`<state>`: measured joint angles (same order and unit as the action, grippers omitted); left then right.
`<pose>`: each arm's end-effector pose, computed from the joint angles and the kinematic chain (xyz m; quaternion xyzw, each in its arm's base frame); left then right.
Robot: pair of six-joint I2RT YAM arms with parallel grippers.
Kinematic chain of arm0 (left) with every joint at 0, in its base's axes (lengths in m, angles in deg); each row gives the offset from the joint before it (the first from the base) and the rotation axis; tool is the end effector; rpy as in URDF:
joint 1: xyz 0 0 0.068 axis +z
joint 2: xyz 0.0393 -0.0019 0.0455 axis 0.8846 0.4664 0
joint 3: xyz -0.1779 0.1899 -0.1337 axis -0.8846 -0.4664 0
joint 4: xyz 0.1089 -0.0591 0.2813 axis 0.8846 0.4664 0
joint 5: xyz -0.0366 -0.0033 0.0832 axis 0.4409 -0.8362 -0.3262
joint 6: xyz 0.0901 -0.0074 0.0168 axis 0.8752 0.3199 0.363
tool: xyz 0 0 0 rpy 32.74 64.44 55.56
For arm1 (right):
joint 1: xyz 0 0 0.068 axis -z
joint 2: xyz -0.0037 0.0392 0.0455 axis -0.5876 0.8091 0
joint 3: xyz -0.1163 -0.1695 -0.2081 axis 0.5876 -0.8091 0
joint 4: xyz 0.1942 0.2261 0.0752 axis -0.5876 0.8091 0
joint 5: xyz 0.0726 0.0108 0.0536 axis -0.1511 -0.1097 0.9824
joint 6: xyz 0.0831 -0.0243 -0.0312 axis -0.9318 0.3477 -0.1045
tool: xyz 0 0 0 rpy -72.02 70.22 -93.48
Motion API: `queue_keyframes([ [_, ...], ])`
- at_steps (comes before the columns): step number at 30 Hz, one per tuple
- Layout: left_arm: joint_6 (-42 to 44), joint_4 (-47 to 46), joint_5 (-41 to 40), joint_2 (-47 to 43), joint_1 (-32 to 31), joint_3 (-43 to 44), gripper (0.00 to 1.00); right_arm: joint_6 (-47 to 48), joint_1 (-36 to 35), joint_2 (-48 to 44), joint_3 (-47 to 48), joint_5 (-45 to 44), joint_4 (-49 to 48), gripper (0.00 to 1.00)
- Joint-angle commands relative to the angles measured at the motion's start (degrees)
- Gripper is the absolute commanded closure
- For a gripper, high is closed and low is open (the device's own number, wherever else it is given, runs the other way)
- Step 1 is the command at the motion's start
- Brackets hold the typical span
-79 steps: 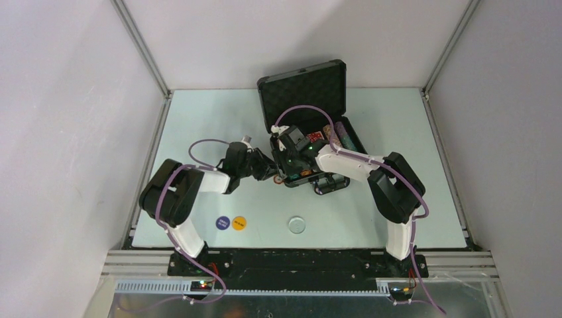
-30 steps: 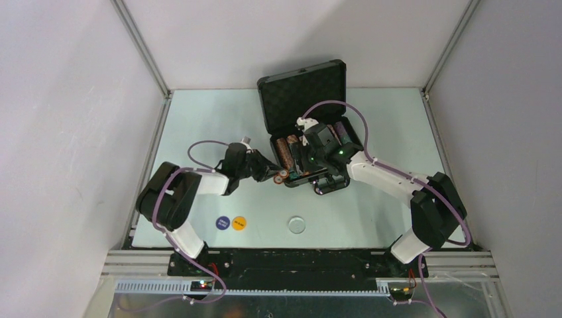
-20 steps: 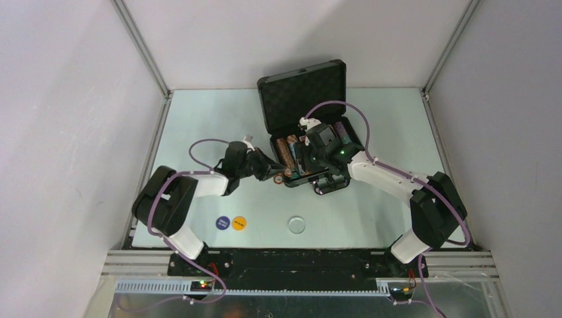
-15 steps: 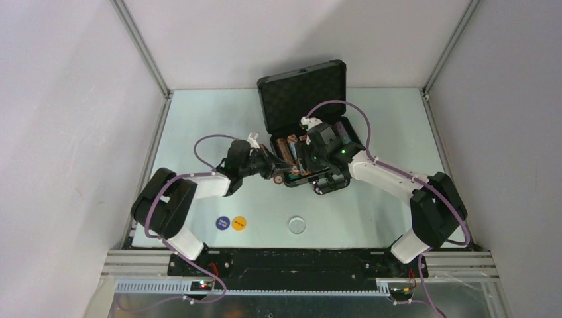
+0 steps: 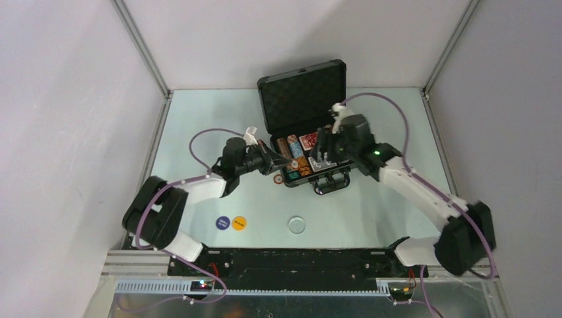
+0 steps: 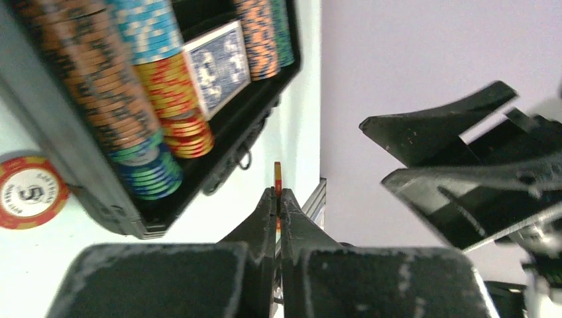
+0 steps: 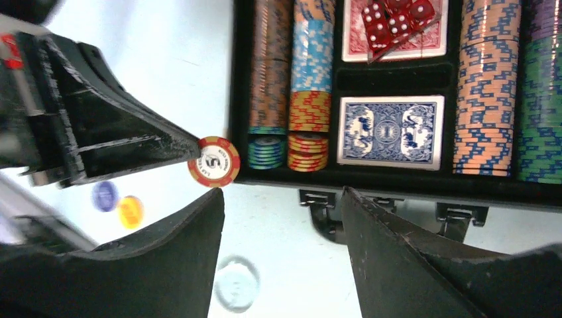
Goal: Pack up texas hold em set
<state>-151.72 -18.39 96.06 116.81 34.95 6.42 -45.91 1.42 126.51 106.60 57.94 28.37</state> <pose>0.3182 -0.2085 0.1506 -0.1448 0.7979 -0.5421 0.2204 0.3199 0.2238 0.2696 -0.1361 0.8865 0.2098 0.3894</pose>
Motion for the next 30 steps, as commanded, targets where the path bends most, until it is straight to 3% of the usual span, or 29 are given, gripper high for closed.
queue_keyframes([
  [1, 7.01, -2.46, -1.01, -8.86, -0.39, 0.05, 1.0, -8.71, 7.88, -10.77, -4.88, 19.01, -8.36, 0.3],
  [4, 9.38, -2.48, -0.91, -13.35, -0.72, 0.93, 1.0, -18.37, 12.79, -14.14, -11.04, 34.13, -17.28, 0.3],
  [7, 12.19, -2.48, 0.55, -16.71, -2.19, 2.82, 1.0, -26.33, 14.11, -15.01, -15.94, 44.07, -33.28, 0.3],
  [11, 13.64, -2.53, 1.15, -19.33, -4.04, 3.84, 1.0, -34.08, 14.22, -15.23, -19.96, 49.08, -46.22, 0.31],
  [20, 14.04, -2.47, 2.86, -20.97, -5.84, 4.44, 1.0, -37.63, 14.02, -14.97, -22.2, 53.45, -55.53, 0.38],
  [30, 14.11, -2.46, 4.27, -22.95, -7.54, 5.3, 1.0, -35.4, 14.45, -14.81, -22.24, 53.3, -53.76, 0.41],
])
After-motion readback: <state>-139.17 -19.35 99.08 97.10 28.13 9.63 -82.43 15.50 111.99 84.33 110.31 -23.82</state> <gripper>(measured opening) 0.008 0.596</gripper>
